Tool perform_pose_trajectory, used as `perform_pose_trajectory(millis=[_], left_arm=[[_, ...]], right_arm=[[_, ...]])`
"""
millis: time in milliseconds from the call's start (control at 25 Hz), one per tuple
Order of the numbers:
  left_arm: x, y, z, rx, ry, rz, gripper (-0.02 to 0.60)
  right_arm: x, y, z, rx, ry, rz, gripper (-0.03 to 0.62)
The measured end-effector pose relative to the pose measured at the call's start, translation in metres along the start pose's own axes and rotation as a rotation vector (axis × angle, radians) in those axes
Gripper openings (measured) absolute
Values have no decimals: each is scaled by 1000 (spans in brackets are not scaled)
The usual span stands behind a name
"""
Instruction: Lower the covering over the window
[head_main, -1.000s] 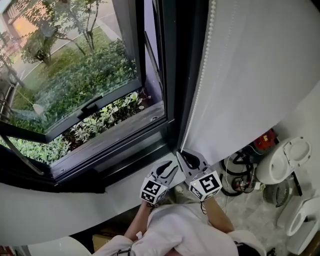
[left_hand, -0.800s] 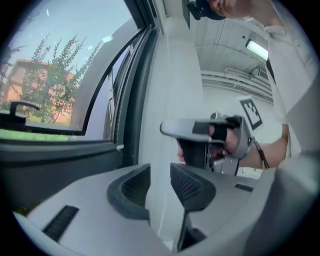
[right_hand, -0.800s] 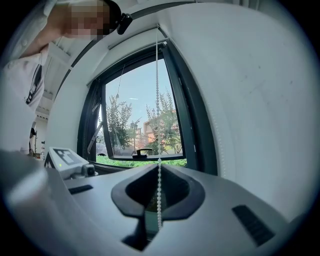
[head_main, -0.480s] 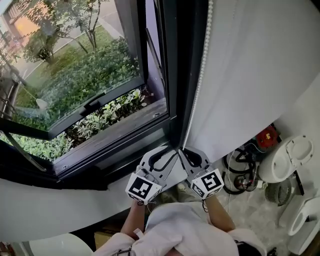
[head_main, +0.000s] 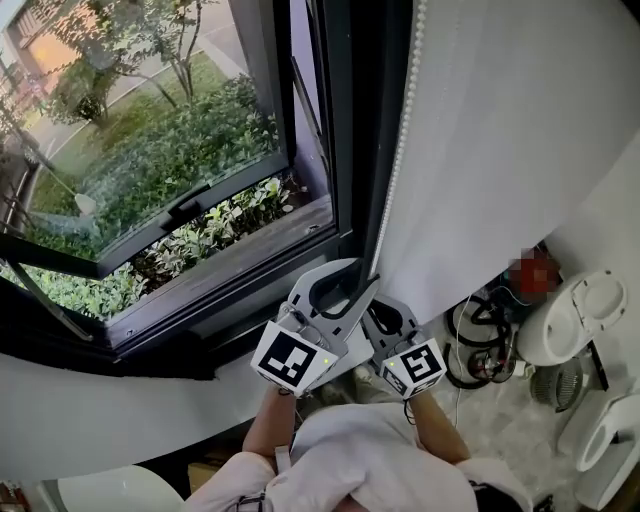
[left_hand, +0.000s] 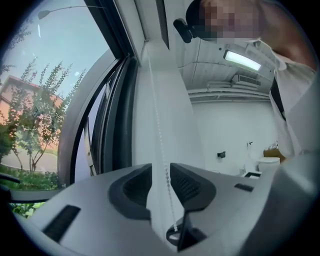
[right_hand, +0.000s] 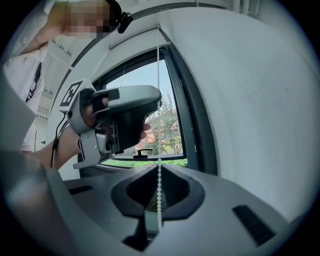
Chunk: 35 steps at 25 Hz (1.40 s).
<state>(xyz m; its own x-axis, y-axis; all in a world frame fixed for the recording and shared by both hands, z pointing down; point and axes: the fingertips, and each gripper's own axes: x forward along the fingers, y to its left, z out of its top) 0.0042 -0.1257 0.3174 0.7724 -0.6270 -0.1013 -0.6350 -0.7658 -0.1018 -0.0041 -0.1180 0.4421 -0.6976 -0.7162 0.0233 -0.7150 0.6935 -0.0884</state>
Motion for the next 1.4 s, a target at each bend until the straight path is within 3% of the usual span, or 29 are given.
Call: perform_pose_trajectory(millis=[120, 200, 320, 1080, 1400], left_arm=[[8, -1, 10, 13, -21, 7, 116], [11, 0, 12, 30, -37, 27, 35], [9, -1, 12, 11, -56, 41, 17], [-2, 5, -67, -94, 97, 89, 15], [-4, 7, -90, -142, 113, 95, 15]], right_arm=[[0, 3, 0, -5, 0, 7, 9], [1, 5, 0, -8, -2, 10, 9], [4, 6, -2, -15, 9, 9, 9], [12, 5, -75, 23, 221, 10, 11], [7, 6, -90, -42, 273, -5, 19]])
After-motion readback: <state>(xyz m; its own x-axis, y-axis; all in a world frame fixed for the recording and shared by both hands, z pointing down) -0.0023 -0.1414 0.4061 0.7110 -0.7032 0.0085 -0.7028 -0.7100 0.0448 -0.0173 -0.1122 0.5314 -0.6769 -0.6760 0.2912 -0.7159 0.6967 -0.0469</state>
